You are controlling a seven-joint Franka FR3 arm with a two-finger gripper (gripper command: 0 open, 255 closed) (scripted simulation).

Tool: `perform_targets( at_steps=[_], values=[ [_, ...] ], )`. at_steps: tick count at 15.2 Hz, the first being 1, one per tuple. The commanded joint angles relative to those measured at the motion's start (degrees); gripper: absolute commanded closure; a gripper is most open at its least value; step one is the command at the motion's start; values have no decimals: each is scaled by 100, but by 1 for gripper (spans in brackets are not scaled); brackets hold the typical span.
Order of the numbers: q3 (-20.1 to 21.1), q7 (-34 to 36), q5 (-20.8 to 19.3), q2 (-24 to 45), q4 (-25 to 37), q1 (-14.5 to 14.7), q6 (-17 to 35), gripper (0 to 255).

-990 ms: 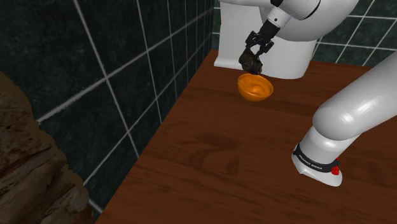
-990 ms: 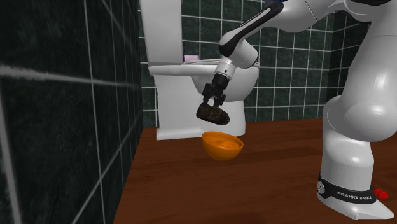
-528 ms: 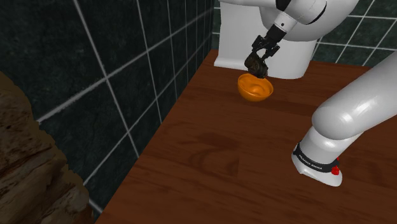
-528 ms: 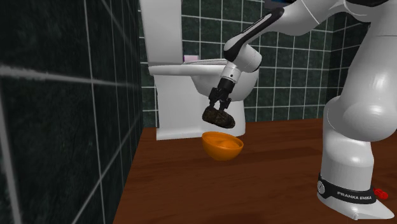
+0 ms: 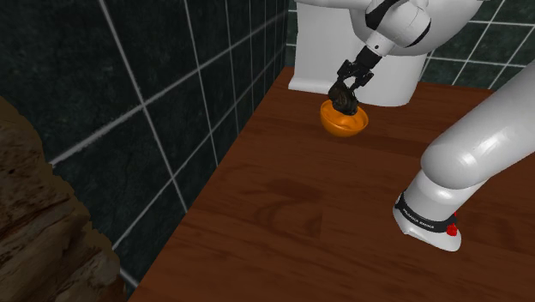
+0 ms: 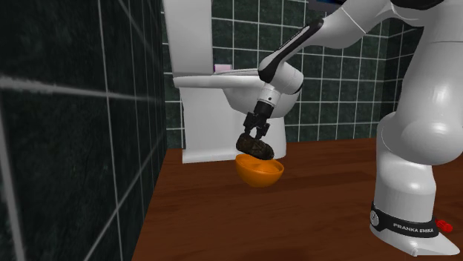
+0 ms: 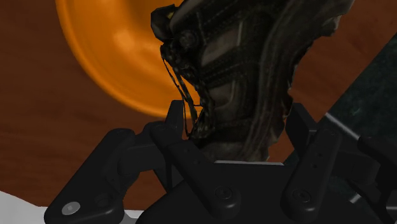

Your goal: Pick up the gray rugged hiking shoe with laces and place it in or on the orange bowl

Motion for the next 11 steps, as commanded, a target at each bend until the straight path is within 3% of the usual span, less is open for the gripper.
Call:
perform_targets(
  at_steps=[1,11],
  values=[
    [-26,-125,112,90,-86,35,152,255],
    [-64,-314,283,239,-169,80,330,255]
  ],
)
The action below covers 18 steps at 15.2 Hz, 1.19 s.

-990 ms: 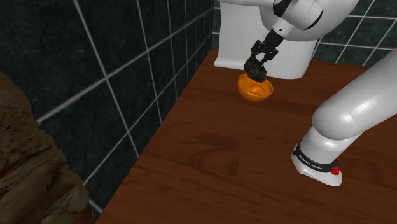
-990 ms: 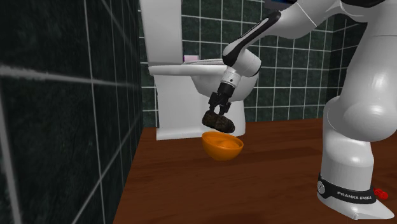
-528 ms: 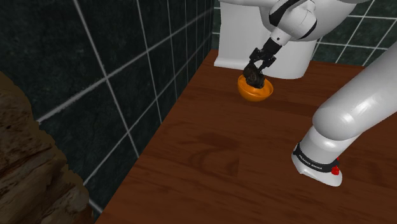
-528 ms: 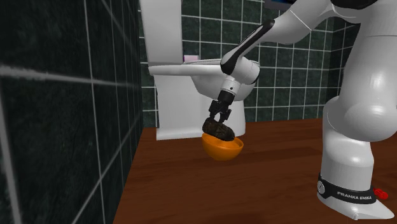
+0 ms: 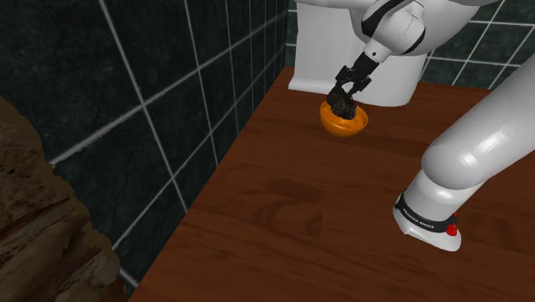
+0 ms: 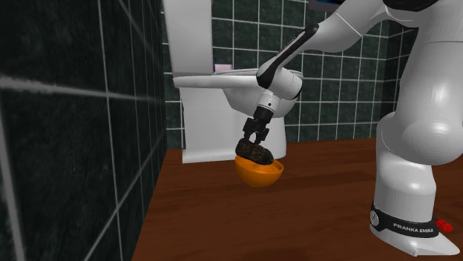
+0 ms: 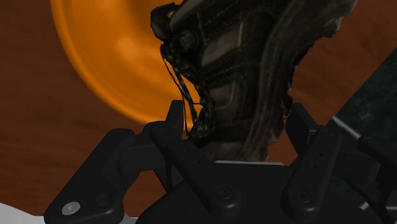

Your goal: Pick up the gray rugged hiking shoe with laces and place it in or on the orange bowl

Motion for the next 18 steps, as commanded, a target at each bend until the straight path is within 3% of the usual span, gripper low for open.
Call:
perform_targets(
  at_steps=[1,6,10,18],
  values=[
    [-2,9,-19,13,-27,-6,-9,0],
    [-6,-10,-1,29,-34,-1,8,0],
    [-18,343,-552,-485,194,-264,-657,0],
    [-16,342,-551,-485,194,-267,-657,0]
  ],
)
